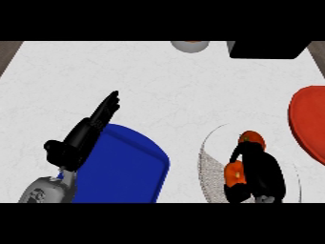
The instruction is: Pick the squash from the placemat and place it in the bowl
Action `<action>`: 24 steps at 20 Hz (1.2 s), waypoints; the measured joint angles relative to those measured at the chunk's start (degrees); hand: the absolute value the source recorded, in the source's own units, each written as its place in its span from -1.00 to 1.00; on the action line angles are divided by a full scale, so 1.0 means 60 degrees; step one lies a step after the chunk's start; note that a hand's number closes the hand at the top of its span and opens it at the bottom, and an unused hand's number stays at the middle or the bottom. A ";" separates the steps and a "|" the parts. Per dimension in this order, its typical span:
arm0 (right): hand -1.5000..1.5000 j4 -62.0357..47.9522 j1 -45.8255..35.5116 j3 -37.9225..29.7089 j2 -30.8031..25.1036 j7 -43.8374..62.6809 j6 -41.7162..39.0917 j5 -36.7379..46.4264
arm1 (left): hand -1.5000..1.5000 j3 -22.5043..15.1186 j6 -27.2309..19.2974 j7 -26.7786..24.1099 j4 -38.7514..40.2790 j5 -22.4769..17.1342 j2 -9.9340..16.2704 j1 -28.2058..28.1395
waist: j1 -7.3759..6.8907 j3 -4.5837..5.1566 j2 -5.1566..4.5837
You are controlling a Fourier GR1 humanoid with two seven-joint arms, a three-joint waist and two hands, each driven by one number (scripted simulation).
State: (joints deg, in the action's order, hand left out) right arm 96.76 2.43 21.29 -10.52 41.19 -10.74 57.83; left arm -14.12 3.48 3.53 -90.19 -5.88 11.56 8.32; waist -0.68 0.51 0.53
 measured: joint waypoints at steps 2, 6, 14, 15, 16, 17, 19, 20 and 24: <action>1.00 0.0189 0.0115 0.0509 -0.0757 -0.1229 -0.0214 -0.0031 | 0.00 0.0011 0.0009 0.0000 -0.0002 0.0010 0.0011 0.0008 | 0.0009 -0.0022 -0.0003; 1.00 0.0636 0.0241 0.0261 -0.2238 -0.2984 0.0283 0.0123 | 0.00 0.0052 -0.0026 -0.0083 -0.0005 0.0085 -0.0015 -0.0143 | 0.0108 -0.0061 -0.0036; 1.00 0.2596 0.0294 -0.1484 -0.2731 -0.4087 0.1571 -0.0926 | 0.00 0.0079 -0.0100 0.0054 -0.0129 0.0230 -0.0115 -0.0167 | 0.0230 -0.0084 -0.0048; 1.00 0.2778 0.0284 -0.1701 -0.2638 -0.4157 0.1704 -0.1177 | 0.00 0.0143 -0.0054 0.0039 -0.0077 0.0190 -0.0096 -0.0139 | 0.0233 -0.0084 -0.0052; 1.00 0.3016 0.0221 -0.2032 -0.2611 -0.4182 0.1694 -0.1579 | 0.00 0.0098 -0.0075 0.0019 -0.0087 0.0238 -0.0140 -0.0144 | 0.0240 -0.0086 -0.0053; 1.00 0.3268 0.0257 -0.2355 -0.2610 -0.4217 0.1673 -0.1955 | 0.00 0.0136 -0.0025 0.0078 -0.0152 0.0189 -0.0106 -0.0167 | 0.0241 -0.0085 -0.0051; 1.00 0.3527 0.0292 -0.3089 -0.2658 -0.4332 0.1597 -0.2700 | 0.00 0.0195 0.0097 0.0142 -0.0306 0.0133 -0.0026 -0.0222 | 0.0222 -0.0085 -0.0054; 1.00 0.3537 0.0265 -0.3466 -0.2696 -0.4395 0.1512 -0.3063 | 0.00 0.0197 0.0095 0.0145 -0.0310 0.0165 -0.0059 -0.0216 | 0.0212 -0.0085 -0.0058; 1.00 0.2848 -0.0063 -0.4550 -0.2849 -0.4731 0.1346 -0.3550 | 0.00 0.0252 0.0185 0.0036 -0.0227 0.0263 -0.0209 -0.0281 | 0.0155 -0.0084 -0.0076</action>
State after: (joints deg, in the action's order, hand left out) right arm 113.85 2.05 -6.01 -27.62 12.80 -2.67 36.53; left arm -12.61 4.59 3.74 -91.55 -4.30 10.30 6.64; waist 0.25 0.01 0.07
